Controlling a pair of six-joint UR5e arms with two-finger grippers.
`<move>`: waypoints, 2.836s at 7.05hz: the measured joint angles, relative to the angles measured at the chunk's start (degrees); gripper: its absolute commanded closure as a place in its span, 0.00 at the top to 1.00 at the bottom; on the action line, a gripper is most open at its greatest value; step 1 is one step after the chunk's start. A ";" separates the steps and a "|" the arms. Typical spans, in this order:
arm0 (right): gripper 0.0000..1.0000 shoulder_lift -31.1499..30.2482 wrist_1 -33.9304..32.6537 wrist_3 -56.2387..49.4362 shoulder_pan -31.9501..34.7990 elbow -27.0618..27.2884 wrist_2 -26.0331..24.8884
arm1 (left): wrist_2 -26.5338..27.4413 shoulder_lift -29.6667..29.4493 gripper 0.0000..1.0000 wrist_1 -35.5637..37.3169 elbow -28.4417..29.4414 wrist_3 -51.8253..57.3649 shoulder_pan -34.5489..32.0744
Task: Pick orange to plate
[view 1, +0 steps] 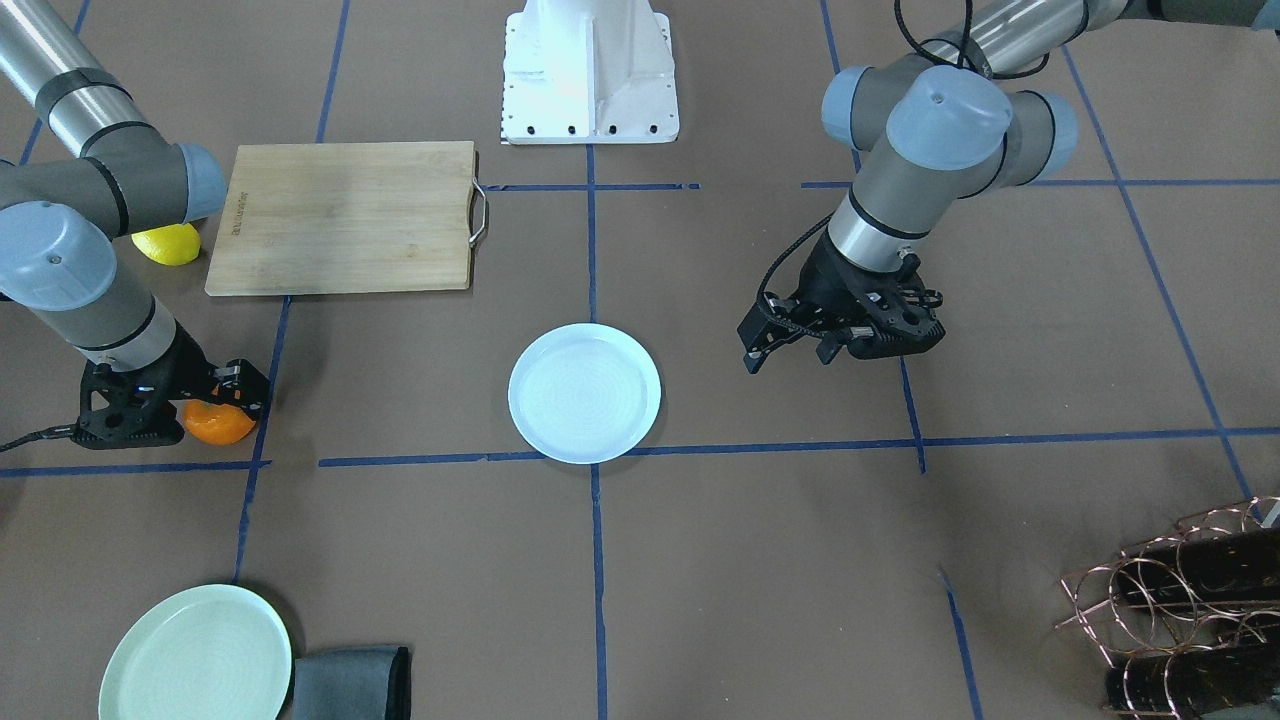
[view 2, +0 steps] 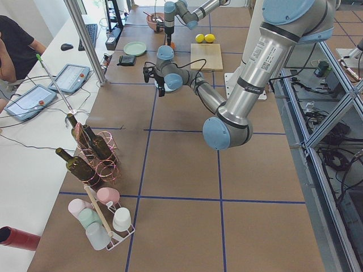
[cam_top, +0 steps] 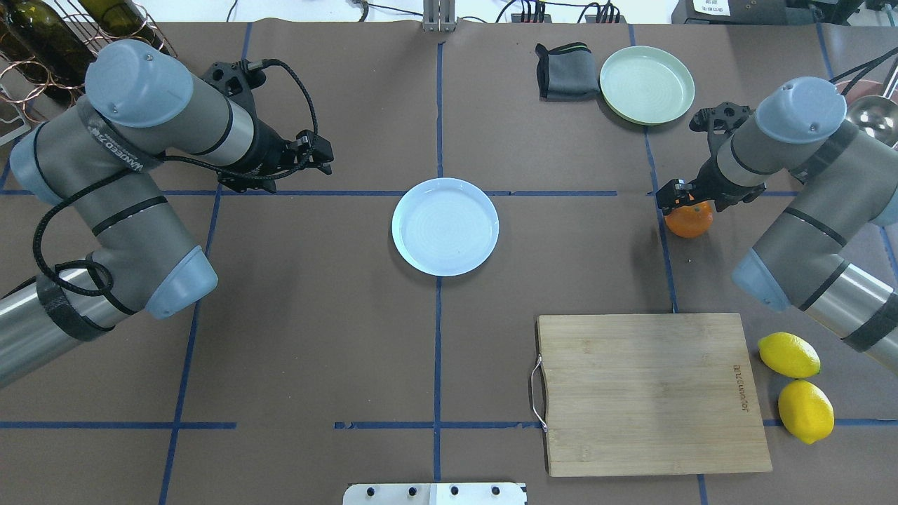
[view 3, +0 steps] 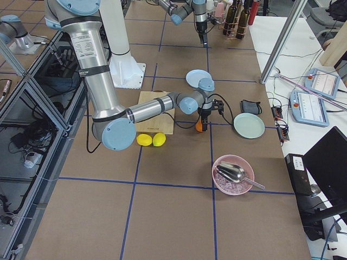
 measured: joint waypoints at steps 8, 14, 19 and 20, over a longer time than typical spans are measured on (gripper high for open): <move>0.00 1.09 1.91 3.41 1.86 8.14 2.81 | 0.06 6.29 1.00 0.47 -6.58 13.97 -3.78; 0.00 21.40 1.84 24.24 -12.35 0.72 -8.18 | -0.13 17.25 1.00 -0.15 -9.50 28.84 -11.42; 0.32 33.03 1.52 23.64 -18.36 -14.50 -16.80 | -1.79 22.61 1.00 0.45 -8.46 39.95 -19.10; 0.95 33.41 1.17 23.59 -19.13 -15.27 -17.15 | -3.00 22.88 1.00 0.64 -7.22 44.09 -21.29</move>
